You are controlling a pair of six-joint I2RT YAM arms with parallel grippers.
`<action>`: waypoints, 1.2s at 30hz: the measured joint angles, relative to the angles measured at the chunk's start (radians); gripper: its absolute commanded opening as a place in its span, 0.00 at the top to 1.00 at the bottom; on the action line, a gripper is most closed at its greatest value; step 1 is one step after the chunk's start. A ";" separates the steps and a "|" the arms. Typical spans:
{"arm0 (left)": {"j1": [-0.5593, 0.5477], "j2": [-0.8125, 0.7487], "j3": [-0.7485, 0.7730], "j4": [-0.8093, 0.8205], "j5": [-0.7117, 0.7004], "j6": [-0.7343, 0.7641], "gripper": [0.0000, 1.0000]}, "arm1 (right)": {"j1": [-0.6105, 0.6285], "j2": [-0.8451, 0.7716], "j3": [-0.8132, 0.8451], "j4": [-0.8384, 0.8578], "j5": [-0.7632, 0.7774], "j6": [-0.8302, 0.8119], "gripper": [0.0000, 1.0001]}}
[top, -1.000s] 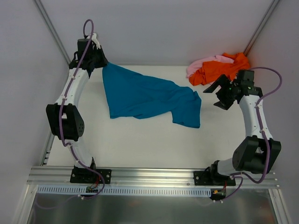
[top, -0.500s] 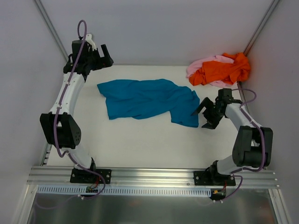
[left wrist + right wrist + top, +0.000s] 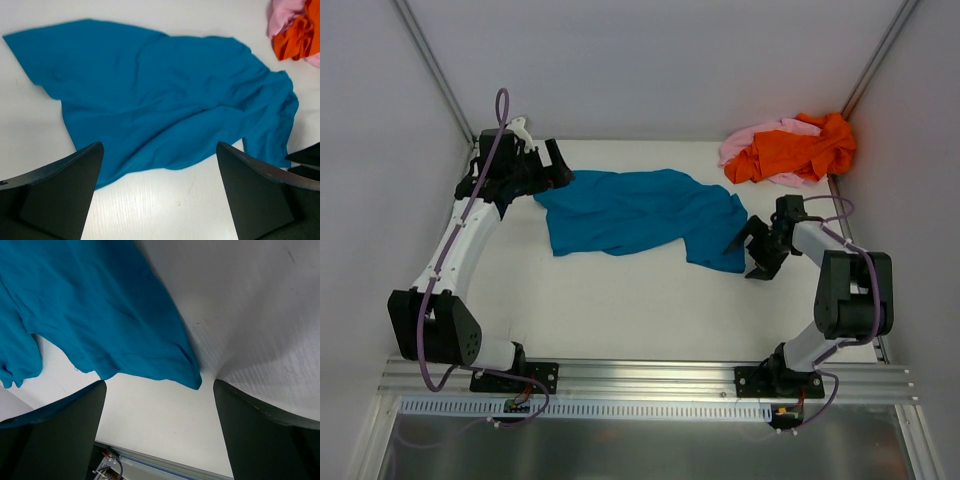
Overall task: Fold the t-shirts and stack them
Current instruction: Flatten out the tshirt
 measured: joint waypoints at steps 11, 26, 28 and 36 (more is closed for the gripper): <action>0.000 -0.045 -0.028 -0.033 0.010 -0.006 0.01 | 0.016 0.054 -0.015 0.068 -0.004 0.022 0.88; -0.002 -0.106 -0.063 -0.029 0.027 -0.011 0.01 | 0.027 0.083 0.171 -0.024 0.028 0.005 1.00; -0.008 -0.127 -0.090 -0.028 0.037 -0.015 0.01 | 0.024 0.041 0.262 -0.069 0.057 -0.013 1.00; -0.033 -0.164 -0.161 -0.029 0.053 -0.029 0.01 | -0.105 -0.043 0.628 -0.181 0.094 -0.078 1.00</action>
